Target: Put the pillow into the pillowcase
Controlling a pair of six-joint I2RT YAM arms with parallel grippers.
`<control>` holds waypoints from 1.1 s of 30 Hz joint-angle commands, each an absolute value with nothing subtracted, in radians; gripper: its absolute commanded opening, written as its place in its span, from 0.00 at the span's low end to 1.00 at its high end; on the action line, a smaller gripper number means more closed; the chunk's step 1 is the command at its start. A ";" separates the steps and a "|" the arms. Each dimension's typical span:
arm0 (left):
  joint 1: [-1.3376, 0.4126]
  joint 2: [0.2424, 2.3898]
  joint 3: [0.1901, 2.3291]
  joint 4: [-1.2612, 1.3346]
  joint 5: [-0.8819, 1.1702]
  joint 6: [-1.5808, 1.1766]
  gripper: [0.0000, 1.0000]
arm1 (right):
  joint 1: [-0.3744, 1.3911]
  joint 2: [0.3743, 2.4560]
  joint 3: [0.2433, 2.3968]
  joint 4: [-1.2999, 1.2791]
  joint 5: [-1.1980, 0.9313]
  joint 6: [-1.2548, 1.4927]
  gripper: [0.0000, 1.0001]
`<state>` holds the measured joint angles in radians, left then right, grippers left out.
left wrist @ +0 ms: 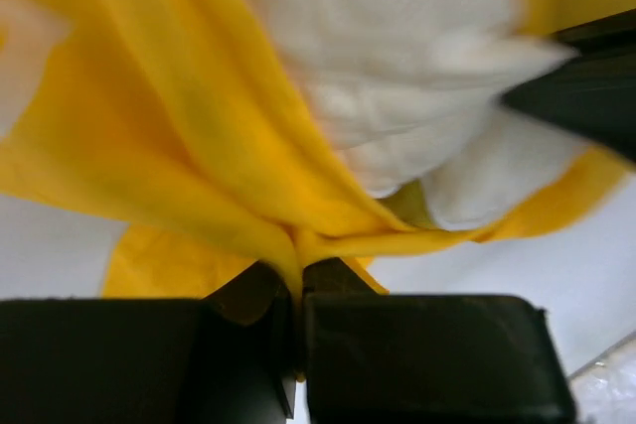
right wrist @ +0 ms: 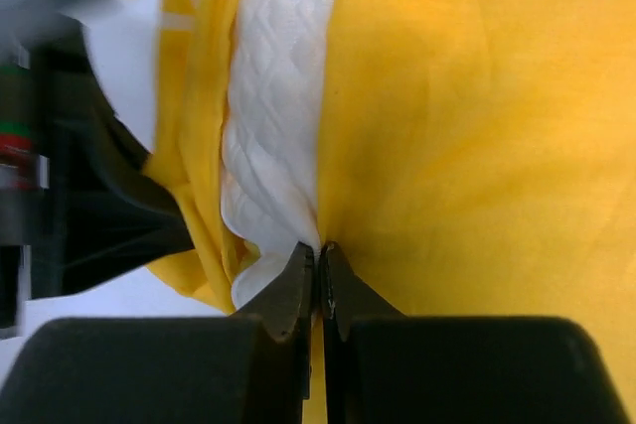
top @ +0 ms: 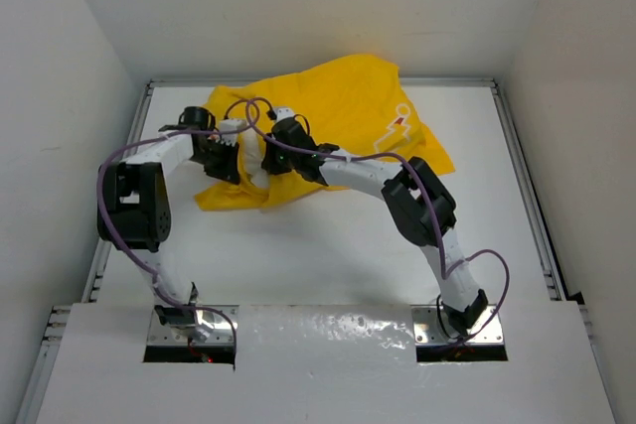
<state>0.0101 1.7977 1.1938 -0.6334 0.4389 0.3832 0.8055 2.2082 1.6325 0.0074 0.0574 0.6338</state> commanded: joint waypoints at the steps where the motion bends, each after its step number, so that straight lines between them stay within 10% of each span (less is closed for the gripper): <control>1: 0.044 1.691 1.337 -0.624 0.559 0.384 0.00 | 0.796 2.224 1.625 -0.008 0.016 0.649 0.00; 9: 0.066 1.572 1.630 -0.532 0.890 0.235 0.00 | 0.816 2.230 1.877 -0.029 -0.063 0.632 0.00; 11: 0.064 1.597 1.603 -0.529 0.763 0.238 0.02 | 0.808 2.276 2.050 -0.159 -0.090 0.591 0.24; 14: 0.112 1.666 1.594 -0.636 0.649 0.313 0.51 | 0.738 2.251 2.108 -0.317 -0.086 0.543 0.96; 19: 0.403 1.706 1.647 -0.808 0.687 0.385 1.00 | 0.475 1.823 1.658 -0.321 -0.060 0.502 0.99; 20: 0.441 1.703 1.660 -0.830 0.681 0.437 1.00 | 0.439 1.766 1.517 -0.334 -0.046 0.482 0.98; 22: 0.521 1.680 1.661 -0.853 0.564 0.497 0.99 | 0.358 1.646 1.342 -0.377 -0.022 0.439 0.23; 23: 0.535 1.675 1.635 -0.844 0.519 0.520 0.68 | 0.338 1.622 1.286 -0.388 -0.005 0.434 0.00; 25: 0.534 1.681 1.605 -0.822 0.381 0.532 0.07 | 0.301 1.592 1.168 -0.408 0.024 0.420 0.00; 26: 0.538 1.689 1.574 -0.795 0.355 0.528 0.00 | 0.295 1.594 1.140 -0.414 0.049 0.426 0.03; 28: 0.538 1.733 1.549 -0.776 0.315 0.537 0.01 | 0.282 1.626 1.082 -0.408 0.064 0.436 0.63; 30: 0.538 1.814 1.537 -0.788 0.328 0.563 0.61 | 0.281 1.672 1.048 -0.396 0.072 0.459 0.90; 33: 0.538 1.877 1.508 -0.804 0.385 0.589 0.93 | 0.281 1.713 1.016 -0.391 0.113 0.489 0.94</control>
